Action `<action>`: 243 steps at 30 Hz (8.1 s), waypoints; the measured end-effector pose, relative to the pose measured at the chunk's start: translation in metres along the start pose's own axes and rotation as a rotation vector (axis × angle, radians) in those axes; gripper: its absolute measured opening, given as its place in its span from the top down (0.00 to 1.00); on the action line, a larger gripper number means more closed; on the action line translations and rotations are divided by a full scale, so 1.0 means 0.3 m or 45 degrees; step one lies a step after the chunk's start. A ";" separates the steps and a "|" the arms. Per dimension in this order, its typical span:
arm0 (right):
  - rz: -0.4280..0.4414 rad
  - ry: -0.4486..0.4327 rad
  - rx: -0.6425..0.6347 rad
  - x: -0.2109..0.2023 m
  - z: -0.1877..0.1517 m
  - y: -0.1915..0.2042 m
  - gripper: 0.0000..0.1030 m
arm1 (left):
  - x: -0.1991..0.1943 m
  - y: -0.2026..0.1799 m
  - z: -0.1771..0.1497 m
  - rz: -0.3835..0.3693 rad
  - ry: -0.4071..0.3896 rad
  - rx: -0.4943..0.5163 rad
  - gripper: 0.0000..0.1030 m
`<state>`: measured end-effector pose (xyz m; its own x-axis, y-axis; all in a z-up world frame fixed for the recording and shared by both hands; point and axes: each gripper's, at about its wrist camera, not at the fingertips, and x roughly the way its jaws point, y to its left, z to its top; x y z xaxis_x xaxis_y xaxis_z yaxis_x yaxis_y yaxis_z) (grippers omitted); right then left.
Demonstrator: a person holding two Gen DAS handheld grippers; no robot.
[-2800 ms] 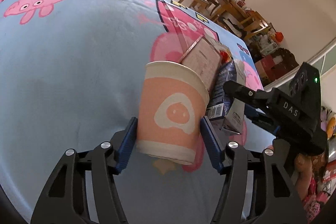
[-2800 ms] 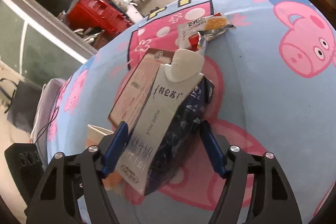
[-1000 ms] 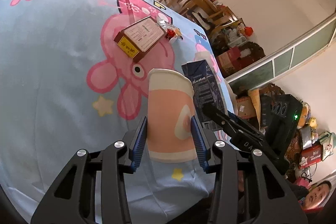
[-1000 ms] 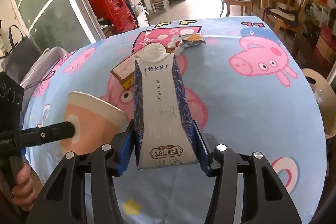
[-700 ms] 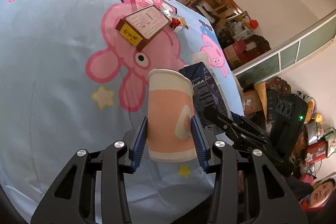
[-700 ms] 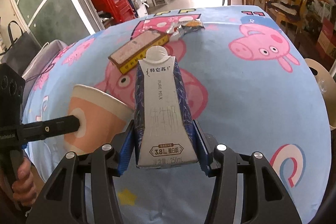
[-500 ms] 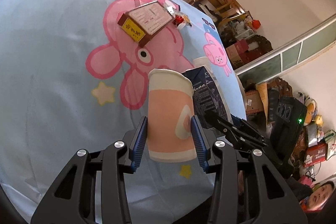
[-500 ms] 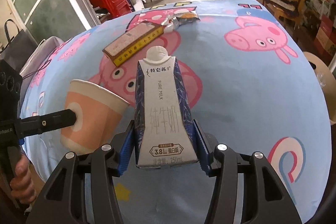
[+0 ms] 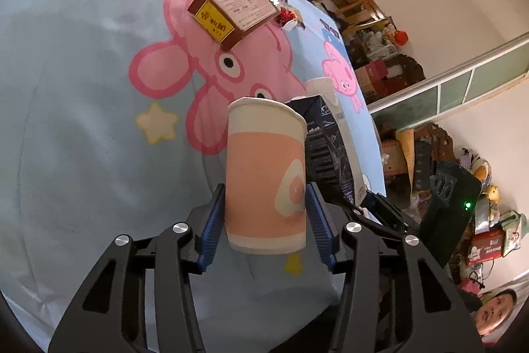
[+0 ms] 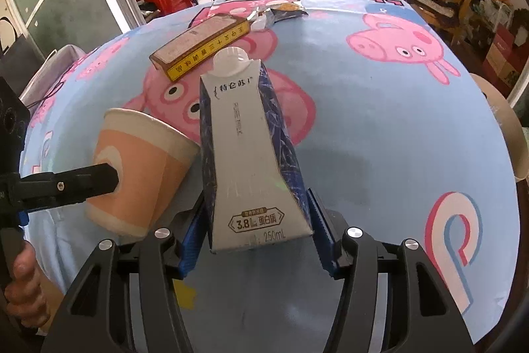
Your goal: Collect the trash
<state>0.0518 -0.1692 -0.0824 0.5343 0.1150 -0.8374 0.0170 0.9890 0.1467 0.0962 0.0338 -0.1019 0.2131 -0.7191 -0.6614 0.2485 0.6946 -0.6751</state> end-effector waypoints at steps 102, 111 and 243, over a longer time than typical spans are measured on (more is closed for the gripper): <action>0.372 -0.336 0.597 0.070 0.454 -0.514 0.95 | 0.198 -0.185 0.349 0.468 -0.184 0.544 0.43; 0.129 -0.525 0.897 -0.201 0.166 -0.951 0.96 | 0.452 -0.611 0.285 0.212 -0.024 0.773 0.43; -0.207 -0.476 0.728 -0.537 -0.233 -0.437 0.08 | 0.078 -0.786 -0.087 0.733 -0.441 0.798 0.06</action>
<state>-0.0955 -0.3110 -0.0036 0.7405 -0.1711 -0.6499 0.5083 0.7752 0.3751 0.0179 -0.1463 0.0332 0.7086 -0.3020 -0.6377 0.4616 0.8820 0.0953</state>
